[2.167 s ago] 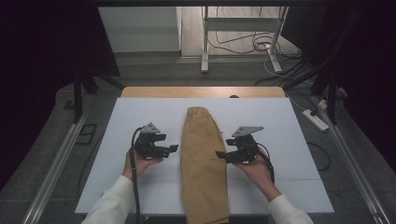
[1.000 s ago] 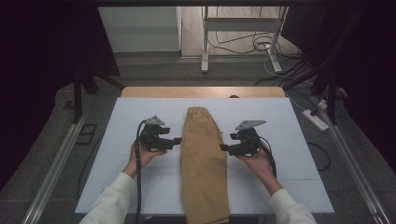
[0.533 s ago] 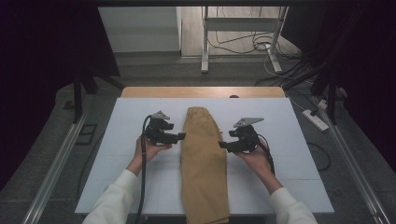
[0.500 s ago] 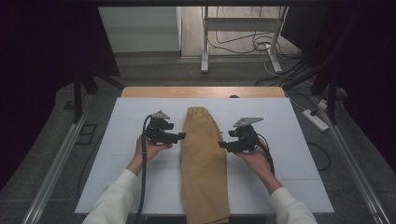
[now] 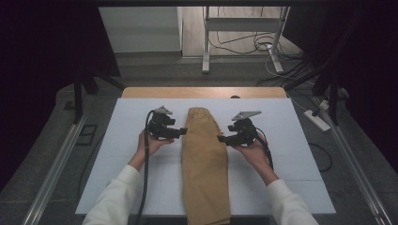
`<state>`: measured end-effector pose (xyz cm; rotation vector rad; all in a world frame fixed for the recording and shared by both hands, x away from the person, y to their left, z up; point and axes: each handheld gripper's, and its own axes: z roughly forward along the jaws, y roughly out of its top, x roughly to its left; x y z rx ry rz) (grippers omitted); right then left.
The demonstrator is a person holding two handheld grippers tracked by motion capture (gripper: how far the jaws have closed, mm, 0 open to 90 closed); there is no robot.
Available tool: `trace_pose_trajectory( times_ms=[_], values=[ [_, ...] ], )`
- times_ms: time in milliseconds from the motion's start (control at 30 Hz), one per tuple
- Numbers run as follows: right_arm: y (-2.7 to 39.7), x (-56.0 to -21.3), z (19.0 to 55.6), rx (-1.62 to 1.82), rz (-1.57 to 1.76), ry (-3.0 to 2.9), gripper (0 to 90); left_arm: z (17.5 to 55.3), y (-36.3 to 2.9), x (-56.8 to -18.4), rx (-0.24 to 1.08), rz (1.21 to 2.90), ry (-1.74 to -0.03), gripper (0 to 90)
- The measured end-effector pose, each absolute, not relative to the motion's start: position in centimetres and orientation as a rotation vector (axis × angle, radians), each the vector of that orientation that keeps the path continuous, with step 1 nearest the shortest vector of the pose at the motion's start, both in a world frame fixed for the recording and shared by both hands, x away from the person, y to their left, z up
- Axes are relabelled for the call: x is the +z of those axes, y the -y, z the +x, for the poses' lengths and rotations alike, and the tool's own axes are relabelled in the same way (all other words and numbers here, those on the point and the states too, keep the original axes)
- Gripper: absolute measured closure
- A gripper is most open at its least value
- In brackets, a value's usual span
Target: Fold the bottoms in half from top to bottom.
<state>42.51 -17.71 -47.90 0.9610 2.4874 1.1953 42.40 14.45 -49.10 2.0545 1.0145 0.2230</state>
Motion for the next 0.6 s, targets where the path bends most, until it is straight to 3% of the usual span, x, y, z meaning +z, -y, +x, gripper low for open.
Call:
trace_pose_trajectory(
  times_ms=[600],
  values=[
    [15.7,-49.6,47.9,1.171,1.078,-2.487,30.1,45.3,-14.1,-50.6,0.234,2.056,-1.082,24.2]
  ],
)
